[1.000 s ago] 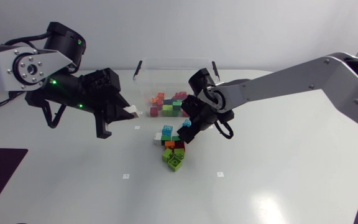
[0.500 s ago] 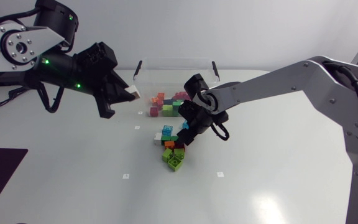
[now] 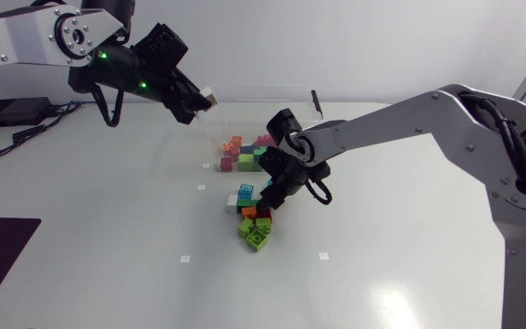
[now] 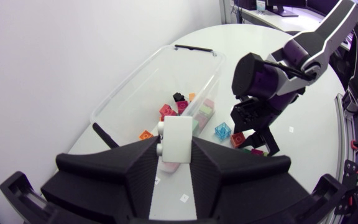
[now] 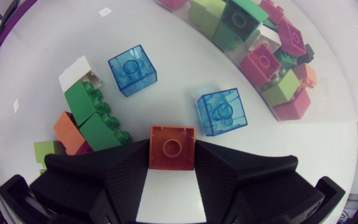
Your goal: Place the duplo bricks in the container
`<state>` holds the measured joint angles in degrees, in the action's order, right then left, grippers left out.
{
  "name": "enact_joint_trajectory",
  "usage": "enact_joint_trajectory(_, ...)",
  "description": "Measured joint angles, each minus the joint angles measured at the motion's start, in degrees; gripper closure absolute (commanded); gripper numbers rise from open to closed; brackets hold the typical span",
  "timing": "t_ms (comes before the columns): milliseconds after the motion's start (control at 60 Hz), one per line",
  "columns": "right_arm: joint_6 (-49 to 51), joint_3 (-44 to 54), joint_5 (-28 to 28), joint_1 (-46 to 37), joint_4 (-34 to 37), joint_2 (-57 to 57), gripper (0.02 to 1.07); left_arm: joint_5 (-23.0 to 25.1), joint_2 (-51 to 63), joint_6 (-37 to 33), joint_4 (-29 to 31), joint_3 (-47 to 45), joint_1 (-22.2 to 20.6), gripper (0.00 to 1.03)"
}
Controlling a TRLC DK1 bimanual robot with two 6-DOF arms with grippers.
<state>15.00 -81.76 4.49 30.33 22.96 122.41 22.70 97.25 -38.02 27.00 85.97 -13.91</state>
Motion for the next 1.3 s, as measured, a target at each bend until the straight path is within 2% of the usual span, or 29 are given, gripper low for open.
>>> enact_joint_trajectory(150,0.0,0.0,0.0,0.0,-0.07,-0.02,0.78,0.0,3.37,2.73,-1.46,3.78,0.04,0.77)
enact_joint_trajectory(417,0.02,3.58,0.04,-0.44,-0.37,-2.91,0.78,0.0,8.83,5.84,-3.19,8.5,0.02,0.76)
enact_joint_trajectory(700,0.02,8.81,0.9,-3.04,0.02,-15.56,0.78,-0.02,16.46,8.87,-3.63,16.0,-0.02,0.76)
enact_joint_trajectory(1033,0.02,9.42,2.62,-5.77,2.32,-24.85,0.78,-1.44,24.35,12.17,-4.11,25.2,-0.94,0.73)
enact_joint_trajectory(1083,0.02,9.4,2.86,-6.12,2.75,-25.59,0.78,-1.92,25.42,12.79,-4.26,26.49,-1.25,0.68)
enact_joint_trajectory(1117,0.02,9.38,2.99,-6.21,2.89,-25.99,0.78,-2.21,25.92,13.0,-4.26,27.1,-1.36,0.61)
enact_joint_trajectory(1133,0.02,9.35,3.02,-6.32,2.99,-26.12,0.78,-2.27,26.16,13.03,-4.26,27.34,-1.42,0.53)
enact_joint_trajectory(1150,0.02,9.31,3.04,-6.43,3.06,-26.38,0.78,-2.47,26.36,13.05,-4.26,27.5,-1.51,0.52)
enact_joint_trajectory(1183,0.0,9.09,3.06,-6.47,3.3,-26.69,0.78,-3.04,26.64,13.29,-4.26,27.76,-1.55,0.31)
enact_joint_trajectory(1233,-0.07,8.52,3.19,-6.78,3.91,-27.02,0.78,-3.78,27.1,13.79,-4.26,28.09,-1.64,0.11)
enact_joint_trajectory(1267,-0.31,7.91,3.28,-6.97,4.07,-27.28,0.78,-4.24,27.32,13.92,-4.33,28.15,-1.64,0.05)
enact_joint_trajectory(1300,-0.48,7.28,3.43,-7.19,4.15,-27.5,0.78,-4.85,27.41,14.05,-4.28,28.15,-1.64,0.05)
